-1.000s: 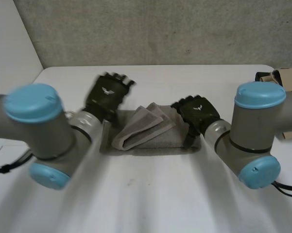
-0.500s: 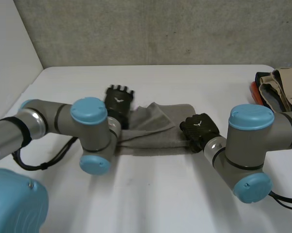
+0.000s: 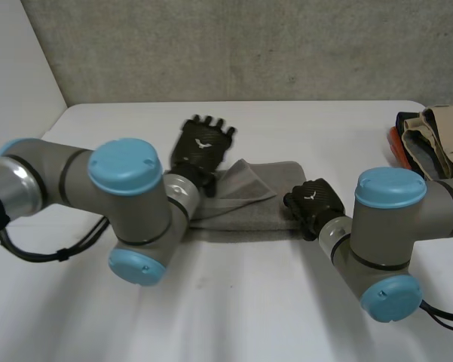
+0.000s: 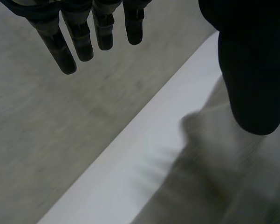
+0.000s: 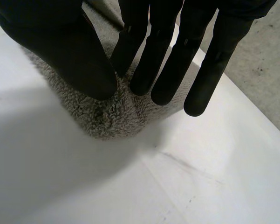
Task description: Fold the laundry.
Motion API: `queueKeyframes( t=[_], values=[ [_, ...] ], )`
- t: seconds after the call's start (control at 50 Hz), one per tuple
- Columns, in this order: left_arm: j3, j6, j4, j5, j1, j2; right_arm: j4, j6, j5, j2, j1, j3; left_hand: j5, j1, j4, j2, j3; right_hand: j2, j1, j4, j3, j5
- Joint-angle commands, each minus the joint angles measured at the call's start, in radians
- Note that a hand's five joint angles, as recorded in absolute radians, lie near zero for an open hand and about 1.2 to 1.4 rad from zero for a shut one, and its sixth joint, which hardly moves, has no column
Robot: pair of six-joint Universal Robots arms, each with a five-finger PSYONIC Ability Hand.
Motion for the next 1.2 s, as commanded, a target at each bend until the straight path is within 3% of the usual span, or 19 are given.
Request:
queueKeyframes(
  t=[0.02, 0.12, 0.16, 0.22, 0.26, 0.34, 0.54, 0.68, 0.78, 0.86, 0.92, 0.94, 1.02, 1.08, 1.1, 1.18, 1.2],
  values=[
    [0.119, -0.055, -0.007, 0.068, -0.025, -0.173, -0.002, -0.004, 0.003, 0.0, 0.0, 0.013, -0.015, 0.01, 0.001, -0.002, -0.012, 0.214, 0.293, 0.2, 0.21, 0.224],
    [0.254, -0.051, -0.007, 0.022, -0.015, -0.284, -0.004, -0.016, 0.008, -0.001, -0.003, 0.016, 0.014, 0.039, 0.031, 0.027, 0.018, 0.214, 0.293, 0.2, 0.21, 0.224],
    [0.29, -0.048, -0.005, -0.026, 0.002, -0.301, -0.002, -0.025, 0.011, -0.001, -0.008, 0.019, 0.014, 0.039, 0.031, 0.027, 0.018, 0.214, 0.293, 0.2, 0.21, 0.224],
    [0.314, -0.017, -0.005, -0.133, 0.089, -0.305, 0.001, -0.034, 0.015, -0.008, -0.014, 0.025, 0.04, 0.066, 0.057, 0.054, 0.044, 0.214, 0.293, 0.2, 0.21, 0.224],
    [0.308, 0.044, -0.007, -0.207, 0.148, -0.305, 0.002, -0.043, 0.015, -0.023, -0.017, 0.033, 0.04, 0.066, 0.057, 0.054, 0.044, 0.214, 0.293, 0.2, 0.21, 0.224],
    [0.267, 0.145, -0.008, -0.265, 0.162, -0.284, 0.005, -0.059, 0.015, -0.052, -0.018, 0.047, 0.032, 0.057, 0.048, 0.045, 0.035, 0.214, 0.293, 0.2, 0.21, 0.224],
    [-0.075, 0.163, -0.007, -0.248, 0.16, 0.018, 0.056, -0.16, 0.021, -0.133, -0.022, 0.107, -0.036, -0.01, -0.019, -0.023, -0.032, 0.214, 0.293, 0.2, 0.21, 0.224],
    [-0.265, 0.091, 0.002, -0.155, 0.168, 0.207, 0.123, -0.339, 0.129, -0.21, -0.115, 0.134, -0.039, -0.013, -0.022, -0.026, -0.035, 0.214, 0.293, 0.2, 0.21, 0.224],
    [-0.316, 0.052, 0.004, -0.133, 0.179, 0.27, 0.079, -0.419, 0.129, -0.218, -0.112, 0.091, -0.039, -0.013, -0.022, -0.026, -0.035, 0.214, 0.293, 0.2, 0.21, 0.224],
    [-0.322, 0.043, 0.005, -0.132, 0.182, 0.285, -0.021, -0.438, 0.074, -0.215, -0.013, 0.047, -0.039, -0.013, -0.022, -0.026, -0.035, 0.214, 0.293, 0.2, 0.21, 0.224],
    [-0.319, 0.04, 0.007, -0.132, 0.183, 0.285, -0.109, -0.436, -0.038, -0.195, 0.119, 0.036, -0.039, -0.013, -0.022, -0.026, -0.035, 0.214, 0.293, 0.2, 0.21, 0.224],
    [-0.318, 0.04, 0.007, -0.132, 0.183, 0.284, -0.157, -0.438, -0.119, -0.166, 0.173, 0.047, -0.039, -0.013, -0.022, -0.026, -0.035, 0.214, 0.293, 0.2, 0.21, 0.224],
    [-0.314, 0.038, 0.007, -0.133, 0.183, 0.282, -0.219, -0.448, -0.289, -0.068, 0.28, 0.065, -0.039, -0.013, -0.022, -0.026, -0.035, 0.214, 0.293, 0.2, 0.21, 0.224],
    [-0.311, 0.031, 0.008, -0.133, 0.179, 0.282, -0.22, -0.461, -0.328, -0.026, 0.304, 0.064, -0.039, -0.013, -0.022, -0.026, -0.035, 0.214, 0.293, 0.2, 0.21, 0.224],
    [-0.31, 0.025, 0.008, -0.133, 0.176, 0.281, -0.222, -0.47, -0.324, -0.015, 0.305, 0.067, -0.039, -0.013, -0.022, -0.026, -0.035, 0.174, 0.253, 0.16, 0.17, 0.184],
    [-0.293, 0.0, 0.008, -0.133, 0.165, 0.281, -0.229, -0.441, -0.272, -0.029, 0.305, 0.065, -0.039, -0.013, -0.022, -0.026, -0.035, -1.008, -0.929, -1.022, -1.012, -0.998],
    [-0.288, -0.008, 0.008, -0.132, 0.162, 0.281, -0.234, -0.423, -0.258, -0.035, 0.305, 0.067, -0.039, -0.013, -0.022, -0.026, -0.035, -1.008, -0.929, -1.022, -1.012, -0.998]
  ],
)
